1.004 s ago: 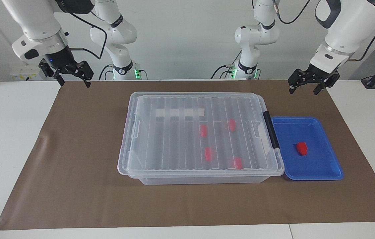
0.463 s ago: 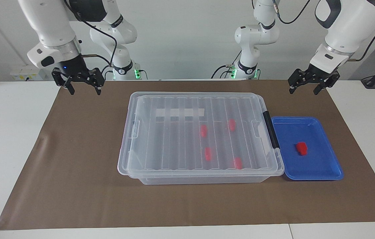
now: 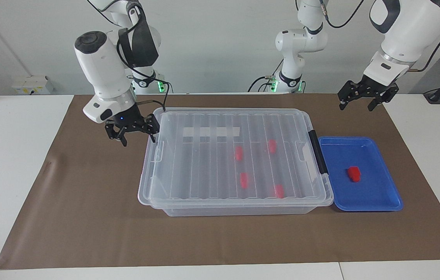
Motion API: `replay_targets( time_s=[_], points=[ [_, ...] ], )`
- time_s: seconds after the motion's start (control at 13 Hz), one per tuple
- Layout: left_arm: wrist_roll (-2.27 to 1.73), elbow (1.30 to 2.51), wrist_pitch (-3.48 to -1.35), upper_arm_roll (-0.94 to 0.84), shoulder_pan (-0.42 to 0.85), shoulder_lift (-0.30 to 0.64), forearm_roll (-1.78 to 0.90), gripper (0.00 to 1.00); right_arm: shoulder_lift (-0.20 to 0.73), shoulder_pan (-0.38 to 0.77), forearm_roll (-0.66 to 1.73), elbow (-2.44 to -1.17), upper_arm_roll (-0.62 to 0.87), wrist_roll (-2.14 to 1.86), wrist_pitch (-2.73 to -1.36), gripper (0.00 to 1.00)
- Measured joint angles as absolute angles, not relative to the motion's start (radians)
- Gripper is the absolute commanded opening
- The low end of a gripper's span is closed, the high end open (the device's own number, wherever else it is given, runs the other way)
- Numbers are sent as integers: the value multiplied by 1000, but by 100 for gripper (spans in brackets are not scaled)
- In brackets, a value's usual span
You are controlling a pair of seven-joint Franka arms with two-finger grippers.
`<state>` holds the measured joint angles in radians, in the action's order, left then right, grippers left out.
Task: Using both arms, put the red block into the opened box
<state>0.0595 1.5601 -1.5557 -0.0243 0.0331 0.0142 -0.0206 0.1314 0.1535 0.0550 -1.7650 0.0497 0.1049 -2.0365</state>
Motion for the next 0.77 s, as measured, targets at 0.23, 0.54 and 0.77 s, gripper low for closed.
replay_targets(
  time_s=[0.23,0.54,0.77],
  points=[
    [59,1560,-1556,-24,33,14,-21,100,169,166,54,-1789,50,113,-2082,100],
    [59,1560,-1556,-24,33,14,-21,100,169,157,37,-1805,45,113,-2084,100],
    [59,1561,-1556,-24,33,14,-21,100,169,150,11,-1812,45,113,-2084,100]
  ],
)
